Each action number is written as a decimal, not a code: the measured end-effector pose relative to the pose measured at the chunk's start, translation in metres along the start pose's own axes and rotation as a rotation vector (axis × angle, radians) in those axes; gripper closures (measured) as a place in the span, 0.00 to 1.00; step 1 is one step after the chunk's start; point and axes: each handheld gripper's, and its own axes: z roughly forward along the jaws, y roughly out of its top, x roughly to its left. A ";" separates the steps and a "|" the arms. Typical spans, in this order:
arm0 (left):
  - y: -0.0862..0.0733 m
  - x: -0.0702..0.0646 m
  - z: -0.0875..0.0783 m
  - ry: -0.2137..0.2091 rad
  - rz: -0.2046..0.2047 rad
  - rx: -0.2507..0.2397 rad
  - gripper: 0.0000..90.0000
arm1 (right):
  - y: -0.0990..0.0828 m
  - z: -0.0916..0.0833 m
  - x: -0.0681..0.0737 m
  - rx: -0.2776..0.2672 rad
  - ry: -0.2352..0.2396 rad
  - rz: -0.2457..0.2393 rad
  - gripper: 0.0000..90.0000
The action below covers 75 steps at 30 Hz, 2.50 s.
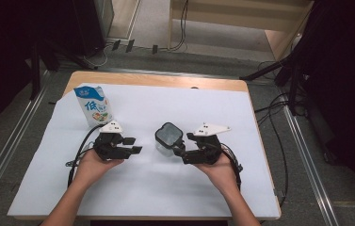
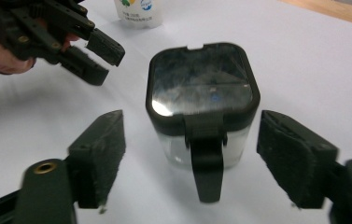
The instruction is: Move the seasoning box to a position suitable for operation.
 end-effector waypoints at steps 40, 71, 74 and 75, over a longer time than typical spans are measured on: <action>-0.002 0.000 0.003 -0.069 0.011 -0.015 0.61 | -0.040 0.013 -0.021 0.010 0.072 0.090 1.00; 0.054 -0.001 0.021 -0.133 0.148 -0.016 0.36 | -0.025 -0.004 -0.051 0.007 0.047 0.112 1.00; 0.061 0.003 0.024 -0.174 0.119 -0.013 0.30 | -0.024 -0.011 -0.057 -0.012 0.039 0.122 1.00; 0.062 0.003 0.024 -0.180 0.123 -0.024 0.30 | -0.024 -0.012 -0.059 -0.016 0.036 0.128 1.00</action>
